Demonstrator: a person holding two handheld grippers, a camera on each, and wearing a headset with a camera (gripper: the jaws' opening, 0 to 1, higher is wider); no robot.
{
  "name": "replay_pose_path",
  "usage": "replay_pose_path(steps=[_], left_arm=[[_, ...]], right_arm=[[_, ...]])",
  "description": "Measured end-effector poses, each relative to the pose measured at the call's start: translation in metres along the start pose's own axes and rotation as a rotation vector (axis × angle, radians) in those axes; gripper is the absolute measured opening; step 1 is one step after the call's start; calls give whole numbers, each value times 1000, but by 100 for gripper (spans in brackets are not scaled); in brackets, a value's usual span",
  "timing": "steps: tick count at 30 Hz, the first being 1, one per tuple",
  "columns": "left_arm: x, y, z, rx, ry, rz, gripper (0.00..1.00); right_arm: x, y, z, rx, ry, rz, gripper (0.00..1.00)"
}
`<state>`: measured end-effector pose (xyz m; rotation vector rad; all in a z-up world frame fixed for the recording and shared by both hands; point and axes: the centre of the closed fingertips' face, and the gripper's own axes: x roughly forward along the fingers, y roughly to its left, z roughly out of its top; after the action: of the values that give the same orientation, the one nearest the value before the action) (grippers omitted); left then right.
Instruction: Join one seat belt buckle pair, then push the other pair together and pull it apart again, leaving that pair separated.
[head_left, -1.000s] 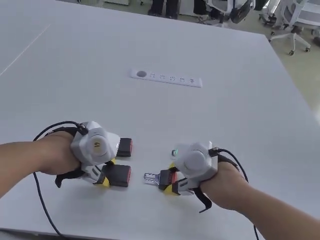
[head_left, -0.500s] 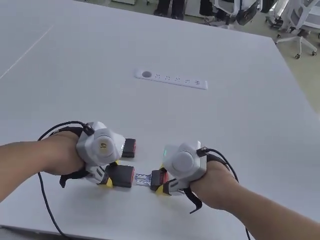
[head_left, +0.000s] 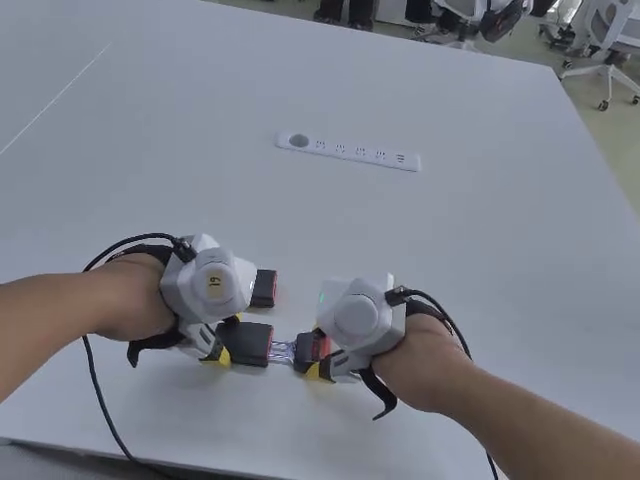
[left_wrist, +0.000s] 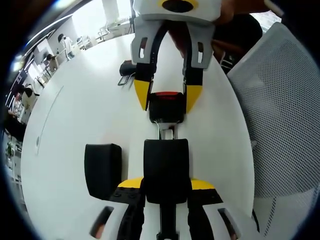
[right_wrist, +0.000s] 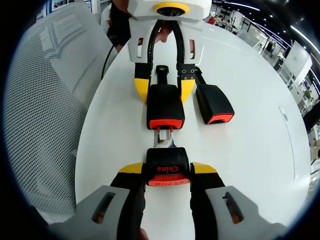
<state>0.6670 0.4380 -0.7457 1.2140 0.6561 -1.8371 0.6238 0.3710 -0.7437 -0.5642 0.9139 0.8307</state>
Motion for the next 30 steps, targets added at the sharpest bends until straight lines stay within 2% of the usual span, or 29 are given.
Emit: replay_pose_path(steps=[6, 9, 13, 24, 30], left_arm=[[0, 1, 0, 6, -3, 1, 33], [0, 1, 0, 4, 2, 0, 33], [0, 1, 0, 6, 5, 2, 33], [2, 0, 0, 11, -8, -15, 32], [1, 0, 0, -14, -36, -9, 32]], right_arm=[[3, -2, 4, -13, -33, 3, 32], [3, -3, 3, 9, -62, 9, 32], [3, -1, 5, 26, -89, -9, 31], [5, -1, 9, 20, -75, 3, 30], [7, 0, 13, 28, -77, -6, 30]])
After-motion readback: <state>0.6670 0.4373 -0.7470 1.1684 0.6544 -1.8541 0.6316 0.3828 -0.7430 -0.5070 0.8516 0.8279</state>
